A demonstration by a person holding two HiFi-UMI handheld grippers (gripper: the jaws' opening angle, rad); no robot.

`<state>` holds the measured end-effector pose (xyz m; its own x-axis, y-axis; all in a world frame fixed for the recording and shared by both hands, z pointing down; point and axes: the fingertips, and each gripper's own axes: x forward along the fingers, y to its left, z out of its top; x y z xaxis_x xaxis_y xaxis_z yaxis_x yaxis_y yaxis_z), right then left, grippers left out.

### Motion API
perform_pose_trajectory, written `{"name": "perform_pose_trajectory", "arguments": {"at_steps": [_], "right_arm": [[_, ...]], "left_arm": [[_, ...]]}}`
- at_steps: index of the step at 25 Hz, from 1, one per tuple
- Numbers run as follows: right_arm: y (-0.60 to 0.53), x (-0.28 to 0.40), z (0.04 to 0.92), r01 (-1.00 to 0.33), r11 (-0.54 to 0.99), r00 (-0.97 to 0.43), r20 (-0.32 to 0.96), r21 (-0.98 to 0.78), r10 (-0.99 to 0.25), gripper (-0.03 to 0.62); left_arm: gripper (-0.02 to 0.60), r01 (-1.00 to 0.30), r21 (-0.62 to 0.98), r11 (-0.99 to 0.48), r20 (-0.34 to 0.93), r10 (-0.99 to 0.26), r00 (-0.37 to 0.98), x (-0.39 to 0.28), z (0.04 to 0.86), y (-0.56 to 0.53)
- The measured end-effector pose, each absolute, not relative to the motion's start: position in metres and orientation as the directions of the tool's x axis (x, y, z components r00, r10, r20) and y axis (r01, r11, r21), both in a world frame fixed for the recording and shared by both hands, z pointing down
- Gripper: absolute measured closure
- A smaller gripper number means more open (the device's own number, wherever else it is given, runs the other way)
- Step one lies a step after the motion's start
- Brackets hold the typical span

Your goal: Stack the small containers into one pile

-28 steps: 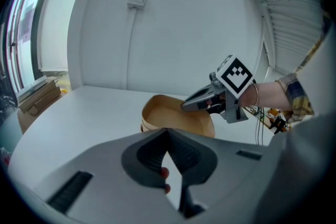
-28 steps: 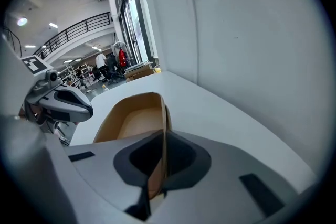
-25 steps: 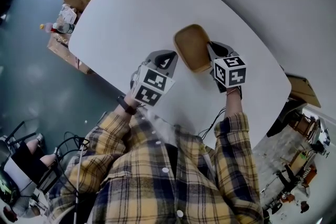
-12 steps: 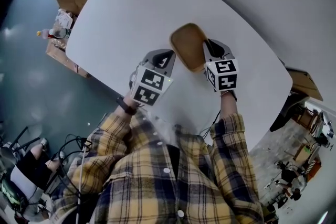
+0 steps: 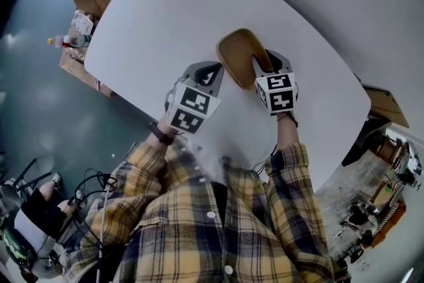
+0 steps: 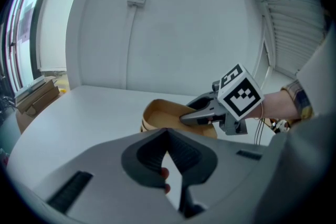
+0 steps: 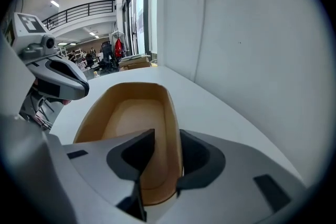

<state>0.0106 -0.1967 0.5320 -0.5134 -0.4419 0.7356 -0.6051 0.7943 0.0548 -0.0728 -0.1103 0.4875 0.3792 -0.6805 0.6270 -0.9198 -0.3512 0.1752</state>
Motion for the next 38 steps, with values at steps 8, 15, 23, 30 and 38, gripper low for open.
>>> {"name": "perform_pose_trajectory", "arguments": {"at_steps": [8, 15, 23, 30, 38], "right_arm": [[-0.197, 0.01, 0.532, -0.609, 0.792, -0.507, 0.745, 0.046, -0.433, 0.457], [-0.197, 0.012, 0.511, -0.633, 0.773, -0.529, 0.709, 0.036, -0.466, 0.445], [-0.186, 0.023, 0.454, -0.692, 0.722, -0.567, 0.603, 0.021, -0.561, 0.445], [-0.148, 0.047, 0.399, -0.754, 0.654, -0.6, 0.469, -0.06, -0.648, 0.459], [-0.093, 0.07, 0.329, -0.808, 0.583, -0.58, 0.29, -0.087, -0.761, 0.51]], "left_arm": [[0.565, -0.922, 0.168, -0.35, 0.623, -0.687, 0.374, -0.076, 0.483, -0.108], [0.565, -0.917, 0.155, -0.368, 0.601, -0.701, 0.384, -0.074, 0.473, -0.108], [0.565, -0.896, 0.107, -0.431, 0.541, -0.731, 0.416, -0.06, 0.442, -0.115], [0.565, -0.858, 0.065, -0.509, 0.47, -0.743, 0.477, -0.035, 0.409, -0.102], [0.565, -0.783, 0.025, -0.621, 0.365, -0.724, 0.585, 0.007, 0.363, -0.081]]}}
